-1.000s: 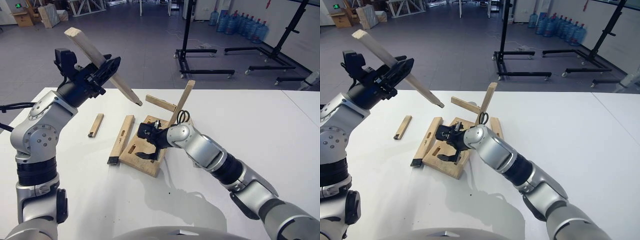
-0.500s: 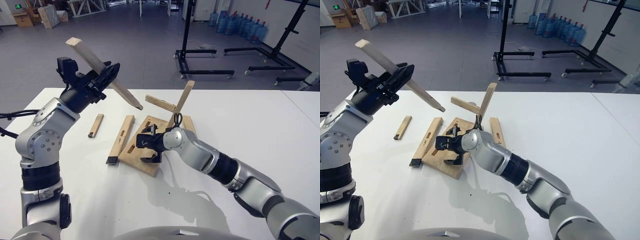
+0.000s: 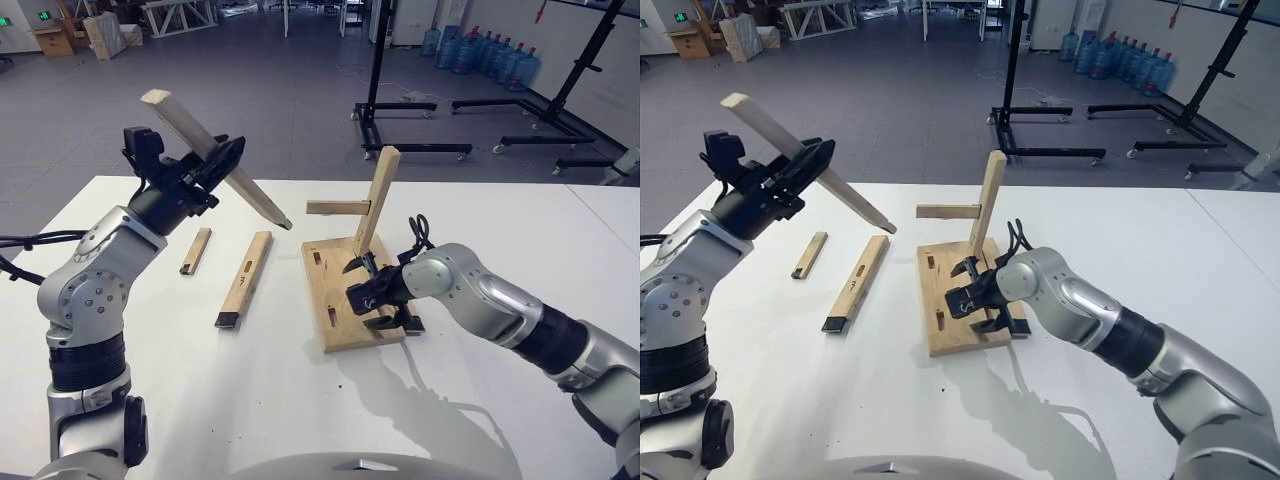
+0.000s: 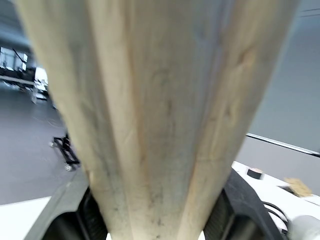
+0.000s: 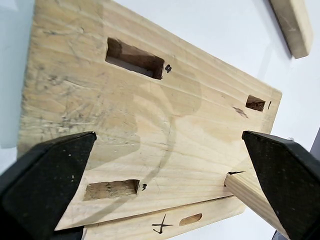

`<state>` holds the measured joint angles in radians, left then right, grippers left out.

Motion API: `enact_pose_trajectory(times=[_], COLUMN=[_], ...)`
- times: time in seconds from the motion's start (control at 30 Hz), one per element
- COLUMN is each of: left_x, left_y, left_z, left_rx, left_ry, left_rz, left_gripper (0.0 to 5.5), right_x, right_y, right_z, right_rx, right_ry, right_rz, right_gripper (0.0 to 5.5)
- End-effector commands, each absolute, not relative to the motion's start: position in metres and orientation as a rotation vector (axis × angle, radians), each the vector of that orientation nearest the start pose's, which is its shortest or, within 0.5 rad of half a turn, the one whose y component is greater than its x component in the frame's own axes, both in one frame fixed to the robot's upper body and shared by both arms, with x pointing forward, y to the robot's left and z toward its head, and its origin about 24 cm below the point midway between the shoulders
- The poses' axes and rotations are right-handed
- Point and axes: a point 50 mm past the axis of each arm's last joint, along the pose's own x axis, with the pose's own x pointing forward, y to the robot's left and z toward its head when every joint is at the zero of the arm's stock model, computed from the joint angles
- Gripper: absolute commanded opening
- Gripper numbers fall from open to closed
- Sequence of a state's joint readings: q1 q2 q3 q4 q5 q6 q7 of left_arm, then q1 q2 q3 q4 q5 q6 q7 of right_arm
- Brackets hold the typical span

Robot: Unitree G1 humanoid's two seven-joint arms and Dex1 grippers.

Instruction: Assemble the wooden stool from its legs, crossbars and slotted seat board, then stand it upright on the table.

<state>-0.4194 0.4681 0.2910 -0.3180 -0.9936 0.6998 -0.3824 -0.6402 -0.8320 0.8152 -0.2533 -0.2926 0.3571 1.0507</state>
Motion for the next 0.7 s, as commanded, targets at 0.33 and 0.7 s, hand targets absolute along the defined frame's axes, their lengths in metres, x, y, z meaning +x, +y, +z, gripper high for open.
enact_pose_trajectory(times=[0.33, 0.7], left_x=[0.286, 0.295], left_y=[0.196, 0.18], left_z=[0.209, 0.205], left_rx=[-0.298, -0.273], left_ry=[-0.145, -0.166], left_rz=[-0.631, -0.842], left_gripper=[2.02, 2.02], right_x=[0.276, 0.298], right_y=[-0.115, -0.143], right_z=[0.113, 0.181], right_rx=[-1.296, -1.133], right_ry=[0.395, 0.291], right_rz=[1.334, 1.104], right_gripper=[5.4, 5.4])
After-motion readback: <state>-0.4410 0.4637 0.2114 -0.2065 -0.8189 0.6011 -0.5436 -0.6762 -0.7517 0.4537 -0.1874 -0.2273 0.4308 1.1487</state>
